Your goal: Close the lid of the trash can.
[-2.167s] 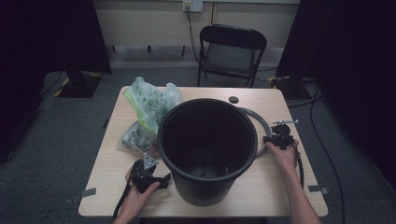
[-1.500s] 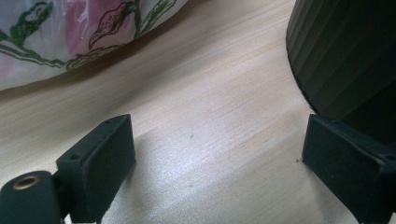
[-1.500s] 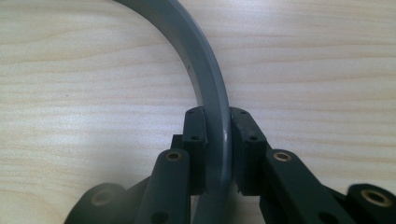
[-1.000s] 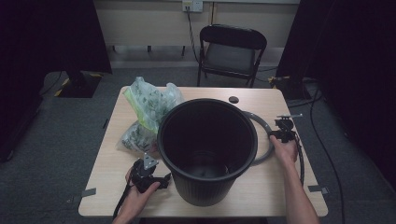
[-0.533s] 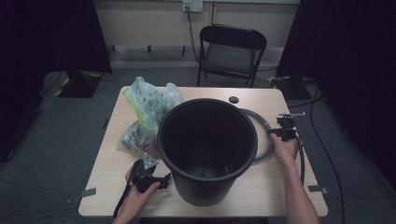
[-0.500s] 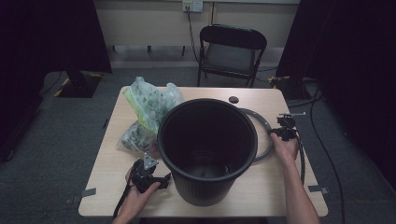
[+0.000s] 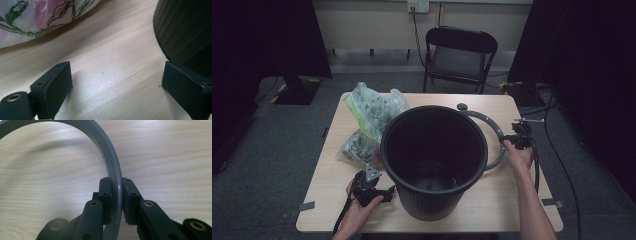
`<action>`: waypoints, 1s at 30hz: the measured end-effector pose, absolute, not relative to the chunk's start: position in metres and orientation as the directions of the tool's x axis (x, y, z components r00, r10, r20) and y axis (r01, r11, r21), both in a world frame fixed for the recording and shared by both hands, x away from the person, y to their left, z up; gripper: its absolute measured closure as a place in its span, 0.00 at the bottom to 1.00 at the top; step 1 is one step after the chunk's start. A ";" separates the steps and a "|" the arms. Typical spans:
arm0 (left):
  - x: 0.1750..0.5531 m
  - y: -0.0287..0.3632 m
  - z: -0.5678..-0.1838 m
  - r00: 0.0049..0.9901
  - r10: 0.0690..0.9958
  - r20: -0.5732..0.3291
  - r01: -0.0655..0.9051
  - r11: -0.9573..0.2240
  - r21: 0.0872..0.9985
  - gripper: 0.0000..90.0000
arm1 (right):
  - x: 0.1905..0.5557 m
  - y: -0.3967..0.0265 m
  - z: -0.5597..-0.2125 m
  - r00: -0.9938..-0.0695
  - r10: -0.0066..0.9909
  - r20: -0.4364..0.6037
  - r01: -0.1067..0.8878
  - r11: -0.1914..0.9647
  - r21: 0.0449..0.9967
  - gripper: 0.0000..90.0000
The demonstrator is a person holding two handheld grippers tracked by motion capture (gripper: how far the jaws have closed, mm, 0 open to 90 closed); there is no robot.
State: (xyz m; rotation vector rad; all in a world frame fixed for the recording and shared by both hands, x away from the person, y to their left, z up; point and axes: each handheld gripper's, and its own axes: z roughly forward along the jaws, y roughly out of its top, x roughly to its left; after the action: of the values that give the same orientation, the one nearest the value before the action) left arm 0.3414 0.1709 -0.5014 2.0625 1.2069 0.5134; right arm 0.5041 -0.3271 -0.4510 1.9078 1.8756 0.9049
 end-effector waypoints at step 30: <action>0.341 0.171 -0.501 0.490 0.872 -0.003 0.601 -0.335 0.725 0.10 | 0.508 -0.325 -0.414 -0.092 0.949 0.300 0.718 -0.145 0.680 0.88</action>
State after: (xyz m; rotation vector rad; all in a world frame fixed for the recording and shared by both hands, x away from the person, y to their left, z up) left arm 0.3412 0.1709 -0.5014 2.0619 1.2081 0.5152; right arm 0.5077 -0.3254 -0.4136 1.8818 1.8227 1.0817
